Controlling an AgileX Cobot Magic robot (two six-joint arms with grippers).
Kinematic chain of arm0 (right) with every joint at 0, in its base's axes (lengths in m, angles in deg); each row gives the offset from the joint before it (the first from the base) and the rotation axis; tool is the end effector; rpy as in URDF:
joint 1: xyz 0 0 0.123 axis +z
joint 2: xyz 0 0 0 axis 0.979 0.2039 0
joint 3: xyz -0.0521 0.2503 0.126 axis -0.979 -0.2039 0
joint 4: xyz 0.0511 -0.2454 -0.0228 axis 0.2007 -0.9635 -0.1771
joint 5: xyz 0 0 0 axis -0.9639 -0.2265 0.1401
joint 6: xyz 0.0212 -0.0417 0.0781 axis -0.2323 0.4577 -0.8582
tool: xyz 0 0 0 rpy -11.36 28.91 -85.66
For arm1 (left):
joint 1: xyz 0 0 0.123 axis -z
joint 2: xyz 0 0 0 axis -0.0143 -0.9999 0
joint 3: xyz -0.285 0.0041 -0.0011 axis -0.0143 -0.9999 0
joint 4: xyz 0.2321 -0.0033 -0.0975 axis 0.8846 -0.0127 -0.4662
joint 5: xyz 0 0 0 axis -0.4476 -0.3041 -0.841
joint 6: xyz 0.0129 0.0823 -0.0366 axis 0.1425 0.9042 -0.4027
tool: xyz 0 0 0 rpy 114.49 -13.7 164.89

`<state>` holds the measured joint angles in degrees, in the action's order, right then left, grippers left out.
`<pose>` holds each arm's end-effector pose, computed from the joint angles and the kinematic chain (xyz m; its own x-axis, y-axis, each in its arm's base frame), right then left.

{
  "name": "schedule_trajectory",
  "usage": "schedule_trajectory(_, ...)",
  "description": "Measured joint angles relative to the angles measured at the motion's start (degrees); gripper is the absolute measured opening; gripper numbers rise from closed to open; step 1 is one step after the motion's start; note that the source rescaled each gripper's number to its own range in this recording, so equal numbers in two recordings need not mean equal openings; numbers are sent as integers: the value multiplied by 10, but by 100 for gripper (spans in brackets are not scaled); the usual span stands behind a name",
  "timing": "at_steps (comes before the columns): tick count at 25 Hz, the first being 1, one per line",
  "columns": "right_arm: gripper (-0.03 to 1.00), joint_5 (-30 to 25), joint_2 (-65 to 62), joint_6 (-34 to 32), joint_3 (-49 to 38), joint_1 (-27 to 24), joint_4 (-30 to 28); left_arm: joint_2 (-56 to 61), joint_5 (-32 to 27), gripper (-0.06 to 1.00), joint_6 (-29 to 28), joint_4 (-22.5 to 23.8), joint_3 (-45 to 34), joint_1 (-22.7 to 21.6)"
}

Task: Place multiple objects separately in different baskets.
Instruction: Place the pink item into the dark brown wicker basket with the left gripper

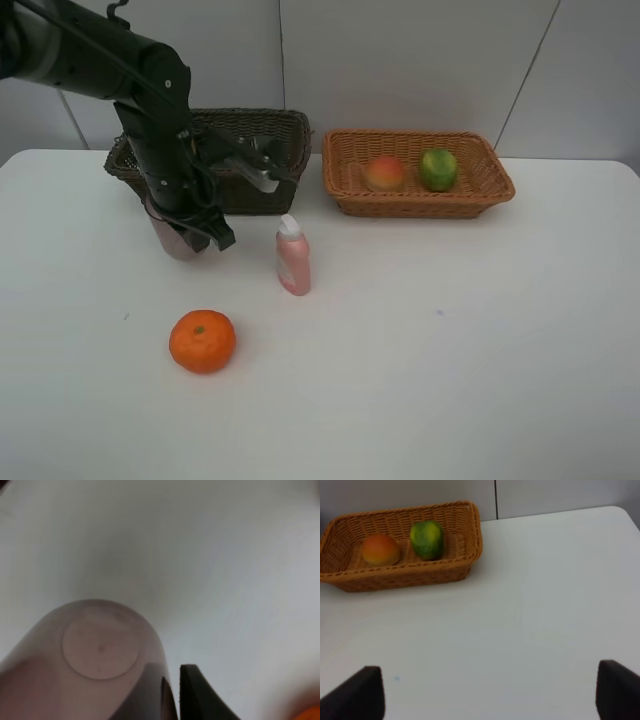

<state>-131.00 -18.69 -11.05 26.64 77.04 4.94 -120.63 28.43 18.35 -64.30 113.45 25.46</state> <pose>-0.0081 -0.0043 0.2836 -0.4210 0.1074 -0.9007 0.1074 0.9919 0.0681 0.3445 -0.1607 0.1542 -0.7328 0.6603 -0.1647 0.6454 0.7510 0.1396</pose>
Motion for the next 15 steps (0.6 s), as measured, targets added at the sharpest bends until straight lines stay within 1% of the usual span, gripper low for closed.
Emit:
schedule_trajectory(3,85,0,0,0,0,0,0,5,-36,0,-53,-1,28,0)
schedule_trajectory(6,85,0,0,0,0,0,0,10,-96,0,-107,-2,74,0)
schedule_trajectory(10,85,0,0,0,0,0,0,16,-157,0,-145,-2,155,-2)
schedule_trajectory(12,85,0,0,0,0,0,0,16,-161,0,-158,-2,194,-6)
schedule_trajectory(15,85,0,0,0,0,0,0,16,-143,0,-177,7,233,-19)
